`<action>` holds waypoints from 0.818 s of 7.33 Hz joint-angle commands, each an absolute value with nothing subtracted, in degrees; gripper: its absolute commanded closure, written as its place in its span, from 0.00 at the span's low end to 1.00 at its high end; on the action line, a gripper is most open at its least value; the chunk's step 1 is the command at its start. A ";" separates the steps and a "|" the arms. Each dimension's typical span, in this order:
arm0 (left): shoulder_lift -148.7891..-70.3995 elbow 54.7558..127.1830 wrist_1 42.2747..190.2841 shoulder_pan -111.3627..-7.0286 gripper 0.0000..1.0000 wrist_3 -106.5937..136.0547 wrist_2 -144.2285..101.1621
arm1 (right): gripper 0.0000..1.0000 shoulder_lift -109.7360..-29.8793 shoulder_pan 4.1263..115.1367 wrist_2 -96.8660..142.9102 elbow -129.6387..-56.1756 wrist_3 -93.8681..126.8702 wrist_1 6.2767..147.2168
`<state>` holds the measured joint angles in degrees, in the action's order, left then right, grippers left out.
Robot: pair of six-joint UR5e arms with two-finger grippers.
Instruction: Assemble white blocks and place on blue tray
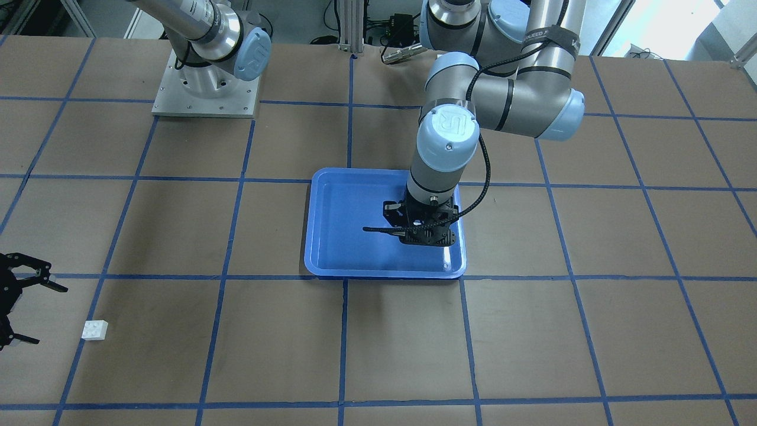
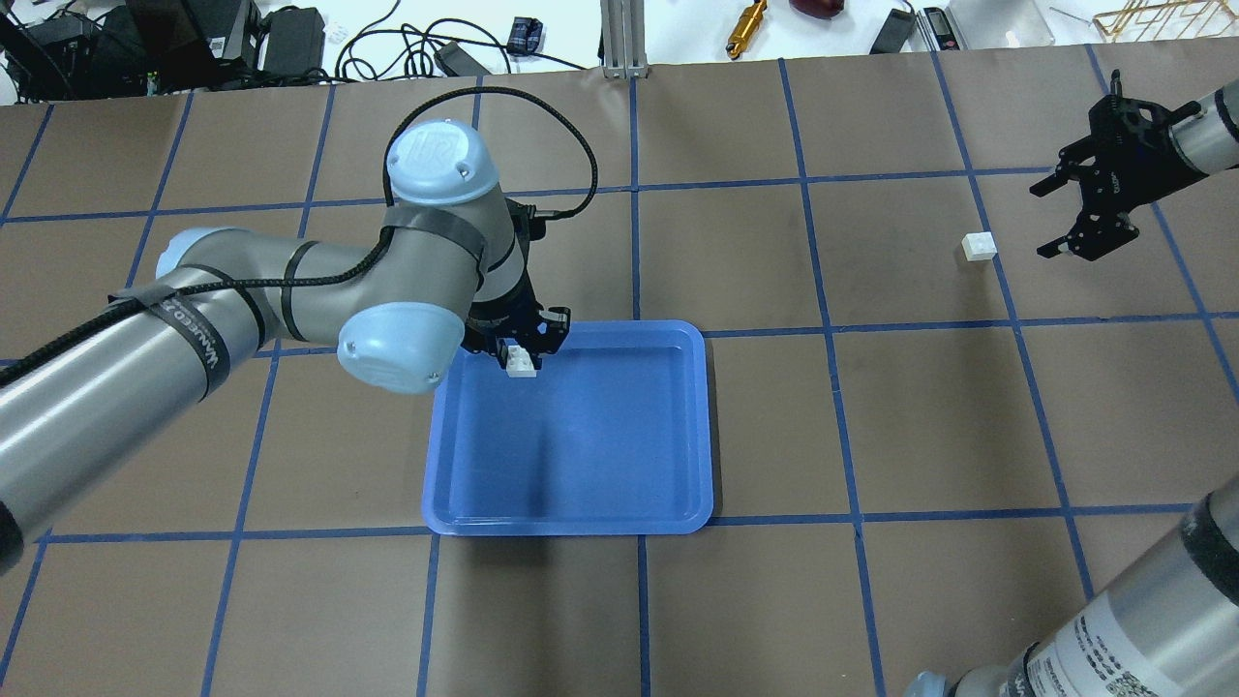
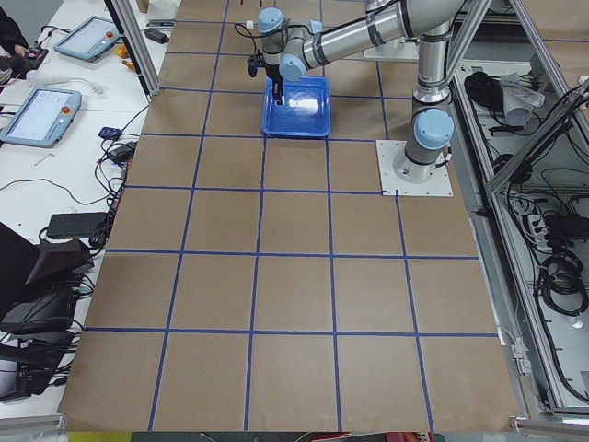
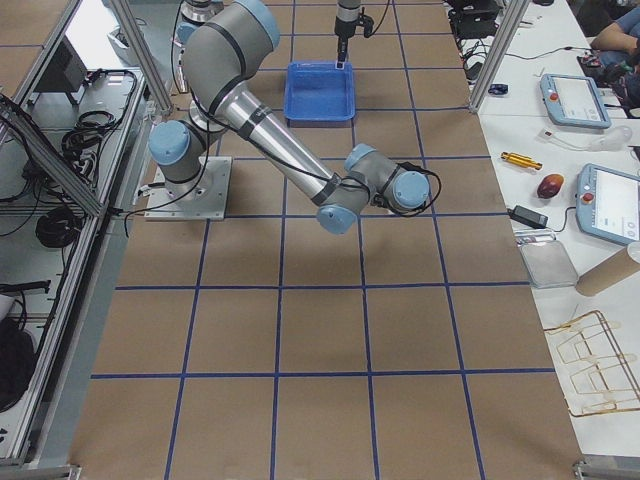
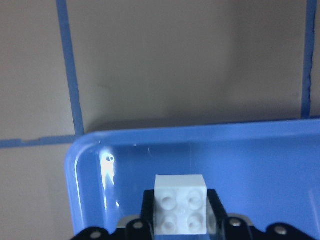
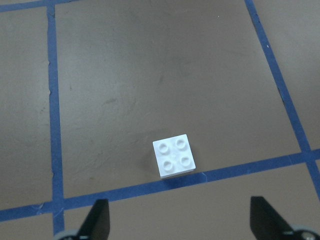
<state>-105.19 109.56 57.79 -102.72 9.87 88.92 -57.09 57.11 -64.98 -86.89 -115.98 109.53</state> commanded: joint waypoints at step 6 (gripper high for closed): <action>-106.17 116.80 49.49 -108.37 1.00 18.11 89.03 | 0.01 -53.10 62.58 -73.65 -83.50 -119.18 108.63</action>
<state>-106.07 116.12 49.99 -108.15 17.95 89.03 -54.71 61.99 -72.95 -84.59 -119.12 108.65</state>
